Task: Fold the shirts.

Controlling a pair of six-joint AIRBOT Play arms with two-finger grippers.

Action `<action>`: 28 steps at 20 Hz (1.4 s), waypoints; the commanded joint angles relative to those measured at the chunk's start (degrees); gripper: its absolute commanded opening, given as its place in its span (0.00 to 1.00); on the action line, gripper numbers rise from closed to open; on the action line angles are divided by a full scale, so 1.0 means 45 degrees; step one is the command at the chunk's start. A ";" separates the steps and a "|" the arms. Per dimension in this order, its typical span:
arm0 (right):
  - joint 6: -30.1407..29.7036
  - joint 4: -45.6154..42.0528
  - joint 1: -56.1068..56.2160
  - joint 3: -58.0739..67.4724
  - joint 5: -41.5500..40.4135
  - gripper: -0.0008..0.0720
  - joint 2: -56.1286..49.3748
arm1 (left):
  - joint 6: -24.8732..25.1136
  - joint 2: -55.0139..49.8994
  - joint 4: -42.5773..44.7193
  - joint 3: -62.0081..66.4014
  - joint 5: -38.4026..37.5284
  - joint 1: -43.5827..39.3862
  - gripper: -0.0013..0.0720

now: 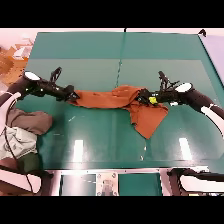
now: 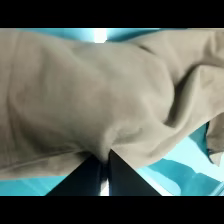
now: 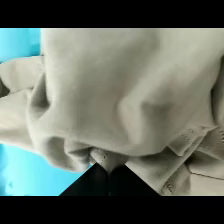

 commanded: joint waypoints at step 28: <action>-0.1433 0.0389 -0.4779 0.7329 0.2783 0.03 0.6693 | -0.2861 0.8034 0.0267 0.4585 -0.2011 -0.0053 0.05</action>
